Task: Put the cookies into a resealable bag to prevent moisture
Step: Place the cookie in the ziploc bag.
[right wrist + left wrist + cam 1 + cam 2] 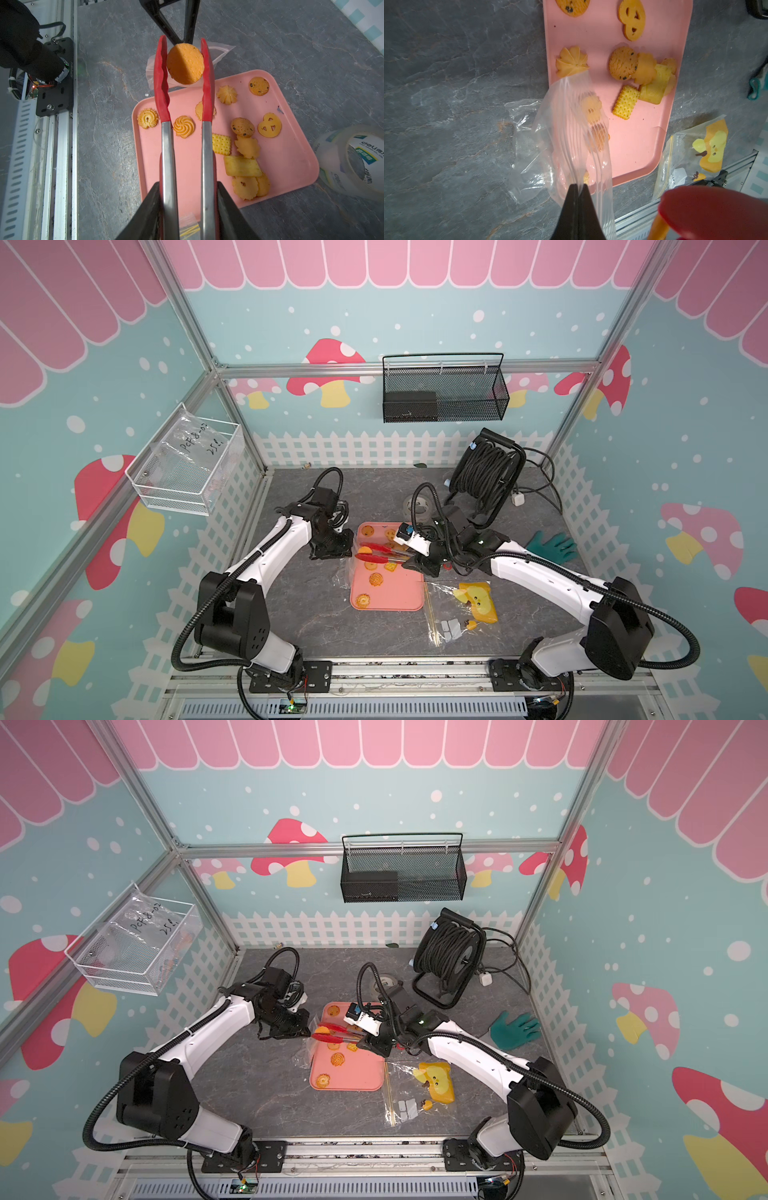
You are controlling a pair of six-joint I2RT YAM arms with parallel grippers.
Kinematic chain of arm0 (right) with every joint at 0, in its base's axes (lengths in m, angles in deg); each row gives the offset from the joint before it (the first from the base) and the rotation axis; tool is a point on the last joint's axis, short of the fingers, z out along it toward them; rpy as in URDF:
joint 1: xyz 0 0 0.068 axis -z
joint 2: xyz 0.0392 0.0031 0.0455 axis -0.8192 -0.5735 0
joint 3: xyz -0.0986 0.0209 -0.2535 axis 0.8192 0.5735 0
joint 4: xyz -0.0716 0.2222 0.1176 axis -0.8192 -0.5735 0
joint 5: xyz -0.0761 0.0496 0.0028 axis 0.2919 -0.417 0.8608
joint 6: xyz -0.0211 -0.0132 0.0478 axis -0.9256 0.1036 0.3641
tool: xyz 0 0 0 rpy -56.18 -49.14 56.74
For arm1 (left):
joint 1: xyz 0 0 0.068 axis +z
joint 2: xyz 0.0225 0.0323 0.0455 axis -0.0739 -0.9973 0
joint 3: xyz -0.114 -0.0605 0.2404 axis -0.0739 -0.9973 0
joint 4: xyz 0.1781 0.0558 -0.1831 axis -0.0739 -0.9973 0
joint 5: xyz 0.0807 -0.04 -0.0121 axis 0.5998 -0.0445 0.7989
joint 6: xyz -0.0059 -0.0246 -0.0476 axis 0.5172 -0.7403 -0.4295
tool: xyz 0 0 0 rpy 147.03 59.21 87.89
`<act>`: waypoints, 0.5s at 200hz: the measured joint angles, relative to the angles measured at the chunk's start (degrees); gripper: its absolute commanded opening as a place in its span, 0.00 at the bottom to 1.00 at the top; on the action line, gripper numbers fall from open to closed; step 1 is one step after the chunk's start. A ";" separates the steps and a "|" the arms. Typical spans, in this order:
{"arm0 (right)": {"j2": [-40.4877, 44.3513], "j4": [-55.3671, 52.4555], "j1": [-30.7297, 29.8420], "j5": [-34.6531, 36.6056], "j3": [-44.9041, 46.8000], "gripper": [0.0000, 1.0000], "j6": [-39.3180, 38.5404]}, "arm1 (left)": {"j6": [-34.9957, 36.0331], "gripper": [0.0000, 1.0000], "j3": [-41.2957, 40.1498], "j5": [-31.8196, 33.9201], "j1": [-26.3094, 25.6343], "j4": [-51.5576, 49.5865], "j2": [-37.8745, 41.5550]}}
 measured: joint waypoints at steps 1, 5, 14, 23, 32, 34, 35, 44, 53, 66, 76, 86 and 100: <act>-0.04 0.09 0.02 -0.07 0.00 0.41 0.07 | 0.02 0.00 0.00 -0.04 0.02 -0.04 0.00; -0.31 0.70 0.22 -0.44 0.07 0.41 0.35 | 0.17 0.00 0.00 -0.46 0.09 -0.22 0.11; -0.83 2.14 0.50 -1.38 0.22 0.41 0.98 | 0.50 0.00 0.00 -1.22 0.17 -0.63 0.42; -1.40 3.50 0.83 -2.25 0.31 0.41 1.53 | 0.72 0.00 0.00 -1.95 0.17 -1.01 0.79; -1.99 4.57 1.05 -3.10 0.31 0.41 1.90 | 0.94 0.00 0.00 -2.69 0.22 -1.31 1.29; -2.14 4.85 1.11 -3.28 0.31 0.41 2.01 | 1.01 0.00 0.00 -2.82 0.22 -1.38 1.44; -2.19 4.90 1.14 -3.32 0.31 0.41 2.03 | 1.01 0.00 0.00 -2.89 0.22 -1.40 1.49; -2.86 5.86 1.40 -4.09 0.33 0.41 2.36 | 1.18 0.00 0.00 -3.39 0.26 -1.68 2.01; -3.65 6.91 1.53 -5.01 0.37 0.41 2.75 | 1.31 0.00 0.00 -3.91 0.42 -1.90 2.47; -4.59 8.17 1.70 -6.21 0.66 0.41 3.32 | 1.36 0.00 0.00 -4.79 1.01 -2.14 2.95; -5.25 8.87 1.73 -7.15 0.90 0.42 3.69 | 1.36 0.00 -0.02 -5.35 1.70 -2.29 3.17; -5.81 9.57 1.73 -8.15 1.11 0.43 4.02 | 1.33 0.00 -0.15 -5.88 2.47 -2.32 3.39; -6.16 10.21 1.73 -9.27 1.33 0.47 4.42 | 1.33 0.00 -0.44 -6.51 3.43 -2.36 3.74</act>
